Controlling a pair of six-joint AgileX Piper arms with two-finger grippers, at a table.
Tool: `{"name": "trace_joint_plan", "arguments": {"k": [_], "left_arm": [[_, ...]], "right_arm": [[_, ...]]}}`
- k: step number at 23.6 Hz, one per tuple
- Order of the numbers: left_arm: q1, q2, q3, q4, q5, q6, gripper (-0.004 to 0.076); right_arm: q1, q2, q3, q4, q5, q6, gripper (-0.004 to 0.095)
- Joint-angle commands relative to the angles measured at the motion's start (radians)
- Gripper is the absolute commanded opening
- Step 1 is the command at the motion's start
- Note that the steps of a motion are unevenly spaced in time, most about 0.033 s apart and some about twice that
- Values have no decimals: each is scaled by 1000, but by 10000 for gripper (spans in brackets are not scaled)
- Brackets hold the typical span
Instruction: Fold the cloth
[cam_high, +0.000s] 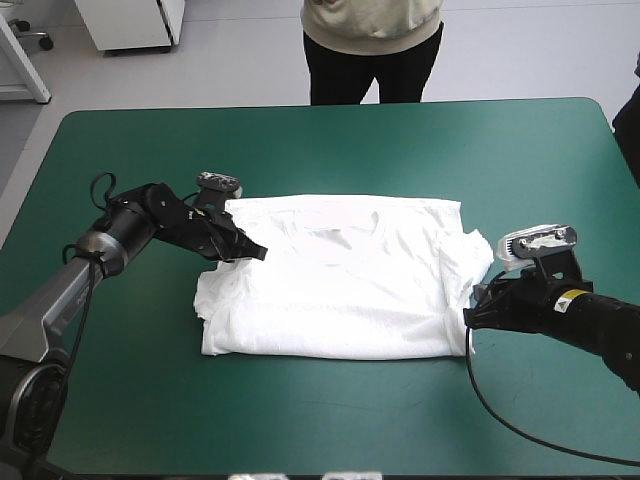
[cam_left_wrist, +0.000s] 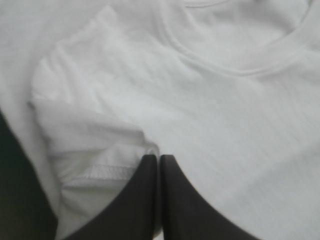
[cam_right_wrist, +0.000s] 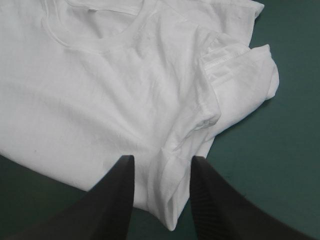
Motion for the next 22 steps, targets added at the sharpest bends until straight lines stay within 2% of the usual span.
{"name": "trace_joint_plan", "arguments": {"k": [1,4,6,7,8,9,11,15,18,22], "left_arm": [[-56,-16,-28,-23,-34,-9,-9],[-76,49,-28,-22,-78,-9,-3],[-76,82,-28,-44,-92,8,74],[-76,93,-28,-74,-85,32,180],[-76,96,-28,-97,-81,44,253],[-76,95,-28,-132,-71,67,385],[-76,89,-49,-141,-32,67,489],[-76,36,-82,-134,-9,64,475],[-76,-33,-115,-103,14,47,475],[-76,-144,-149,-29,40,26,475]], "right_arm": [[-7,-5,-35,12,-48,-13,351],[-7,-5,-35,15,-35,-13,351],[-7,-5,-35,17,-32,-13,351],[-7,-5,-35,17,-34,-13,351],[-7,-5,-35,17,-36,-13,351],[-7,-5,-35,17,-42,-13,352],[-7,-5,-35,12,-60,11,353],[-7,-5,-35,-4,-115,63,353],[-14,7,-35,-81,-158,149,353],[-43,77,-61,-128,-111,172,364]]}}
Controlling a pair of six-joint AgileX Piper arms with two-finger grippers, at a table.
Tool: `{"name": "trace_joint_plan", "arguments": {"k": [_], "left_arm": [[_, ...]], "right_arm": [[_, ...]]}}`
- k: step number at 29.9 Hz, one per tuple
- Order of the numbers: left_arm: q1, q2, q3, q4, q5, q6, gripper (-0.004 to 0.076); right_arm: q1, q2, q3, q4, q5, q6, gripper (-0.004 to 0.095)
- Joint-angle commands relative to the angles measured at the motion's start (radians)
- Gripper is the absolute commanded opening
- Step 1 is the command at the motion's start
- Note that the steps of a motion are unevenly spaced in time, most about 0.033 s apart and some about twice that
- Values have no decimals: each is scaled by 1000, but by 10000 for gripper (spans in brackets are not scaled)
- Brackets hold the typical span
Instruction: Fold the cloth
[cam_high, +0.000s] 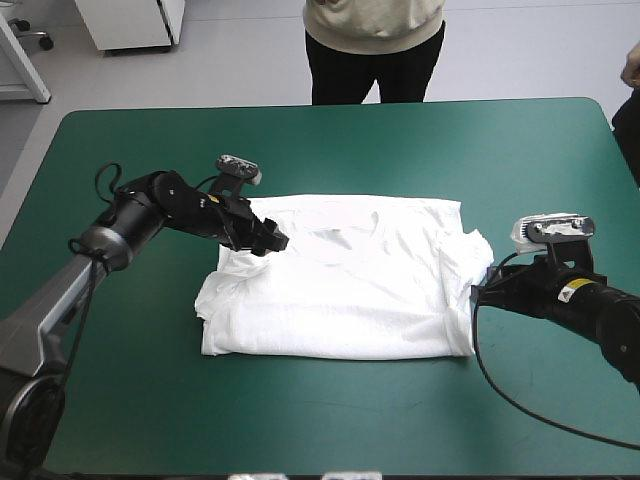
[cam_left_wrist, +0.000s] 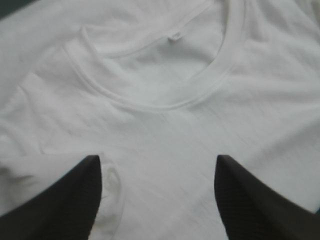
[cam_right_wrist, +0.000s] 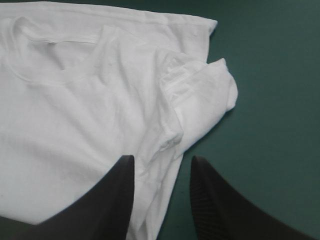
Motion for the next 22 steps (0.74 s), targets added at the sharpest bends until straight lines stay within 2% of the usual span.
{"name": "trace_joint_plan", "arguments": {"k": [1,5,11,15,22], "left_arm": [[-7,-137,-56,44,12,-39,475],[-7,-227,-58,225,27,-149,475],[-7,-284,-58,366,123,-242,475],[-7,-281,-56,370,162,-247,475],[-7,-281,-56,378,170,-251,475]], "right_arm": [[-27,62,-60,-26,-20,13,387],[-63,158,-106,-26,-37,0,498],[-154,348,-179,-13,-67,-53,493],[-152,477,-201,-33,-117,-64,487],[-152,672,-251,2,-122,-101,486]]}}
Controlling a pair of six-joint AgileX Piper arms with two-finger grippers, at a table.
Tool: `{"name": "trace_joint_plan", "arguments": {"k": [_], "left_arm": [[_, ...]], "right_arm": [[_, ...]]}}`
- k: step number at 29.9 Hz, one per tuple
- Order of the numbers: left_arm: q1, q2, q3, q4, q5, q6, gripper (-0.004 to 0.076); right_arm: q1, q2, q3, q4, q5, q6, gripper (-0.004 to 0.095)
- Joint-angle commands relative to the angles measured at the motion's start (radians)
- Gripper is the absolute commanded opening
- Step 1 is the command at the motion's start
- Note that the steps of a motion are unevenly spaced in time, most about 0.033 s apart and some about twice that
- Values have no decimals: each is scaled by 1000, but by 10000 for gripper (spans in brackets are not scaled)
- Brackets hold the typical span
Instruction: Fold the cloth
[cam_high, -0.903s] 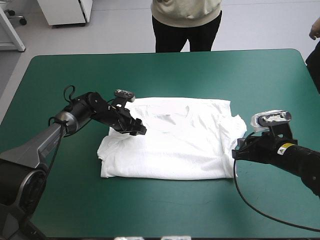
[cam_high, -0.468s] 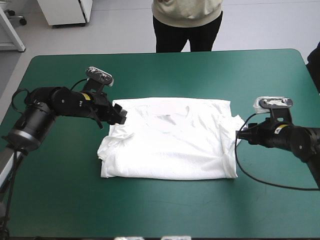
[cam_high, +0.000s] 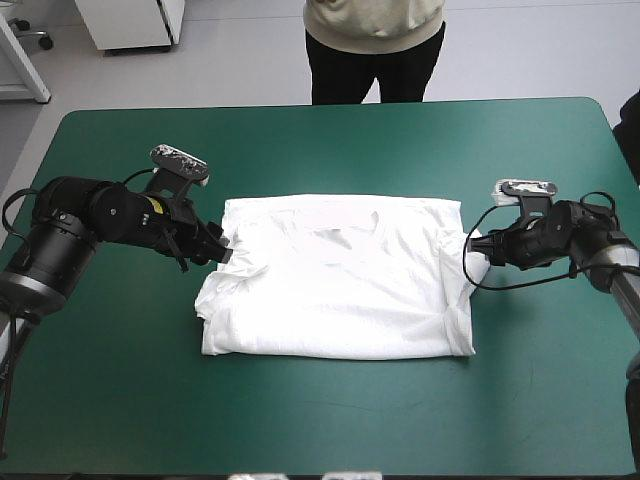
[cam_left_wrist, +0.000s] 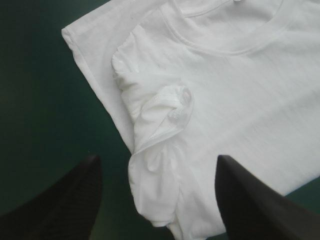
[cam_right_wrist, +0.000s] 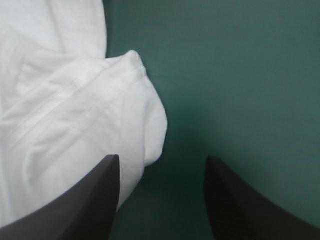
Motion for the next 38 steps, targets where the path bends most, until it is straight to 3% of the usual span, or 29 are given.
{"name": "trace_joint_plan", "arguments": {"k": [1,4,7,11,19,25,30,38], "left_arm": [[-7,-31,-31,-10,-34,-18,475],[-7,-29,-31,-10,-39,-23,475],[-7,-29,-31,-10,-39,-23,475],[-7,-29,-31,-10,-33,-23,475],[-7,-29,-31,-6,-23,-23,475],[-7,-29,-31,-6,-23,-25,475],[-7,-29,-33,-6,-18,-25,475],[-7,-29,-33,-6,13,-27,475]], "right_arm": [[-7,38,-55,34,-37,-39,486],[-7,91,-73,72,-42,-73,468],[-7,122,-78,88,-40,-91,341],[-7,125,-78,86,-38,-100,-5],[-5,36,-82,106,-31,-118,-8],[4,-14,-135,196,58,-189,-8],[91,-18,-190,192,91,-201,-9],[233,48,-209,188,51,-163,-9]]}}
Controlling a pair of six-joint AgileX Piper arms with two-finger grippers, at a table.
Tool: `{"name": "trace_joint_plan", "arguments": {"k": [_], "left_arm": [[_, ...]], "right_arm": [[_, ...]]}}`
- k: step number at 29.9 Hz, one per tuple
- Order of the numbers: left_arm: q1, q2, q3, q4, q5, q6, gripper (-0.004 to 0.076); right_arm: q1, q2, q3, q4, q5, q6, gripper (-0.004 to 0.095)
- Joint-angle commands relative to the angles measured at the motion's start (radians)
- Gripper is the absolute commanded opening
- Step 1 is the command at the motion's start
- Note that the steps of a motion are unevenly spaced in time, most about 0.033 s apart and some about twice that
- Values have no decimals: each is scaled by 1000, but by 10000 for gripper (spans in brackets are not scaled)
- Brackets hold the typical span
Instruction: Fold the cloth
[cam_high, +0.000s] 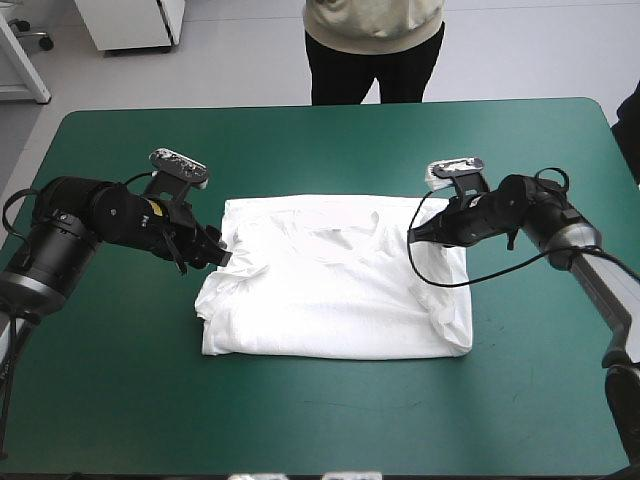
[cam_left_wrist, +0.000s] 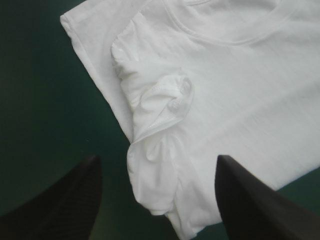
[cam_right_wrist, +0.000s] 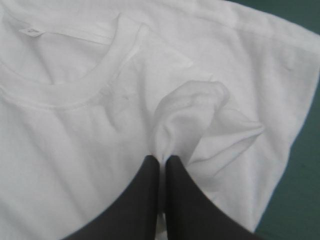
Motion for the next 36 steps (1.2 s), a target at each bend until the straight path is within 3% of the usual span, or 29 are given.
{"name": "trace_joint_plan", "arguments": {"k": [1,8,14,16,22,28,32,36], "left_arm": [[-7,-29,-33,-15,-18,-12,475],[-7,-29,-33,-19,-18,-10,475],[-7,-37,-33,-21,-36,-10,475],[-7,-55,-33,-23,-54,-10,475],[-7,-134,-29,-13,-82,-47,475],[-7,-203,95,-22,-46,-116,475],[-7,-259,283,-20,-117,-186,475],[-7,-266,458,-15,-282,-247,475]], "right_arm": [[29,10,-30,13,-39,7,-9],[55,111,-30,13,-59,-4,18],[55,90,-30,4,-46,-25,354],[55,38,-30,4,-35,-25,423],[55,-193,-30,-3,45,-16,432],[55,-442,-14,-114,129,61,414],[55,-590,46,-191,167,129,414],[55,-687,123,-187,182,163,414]]}}
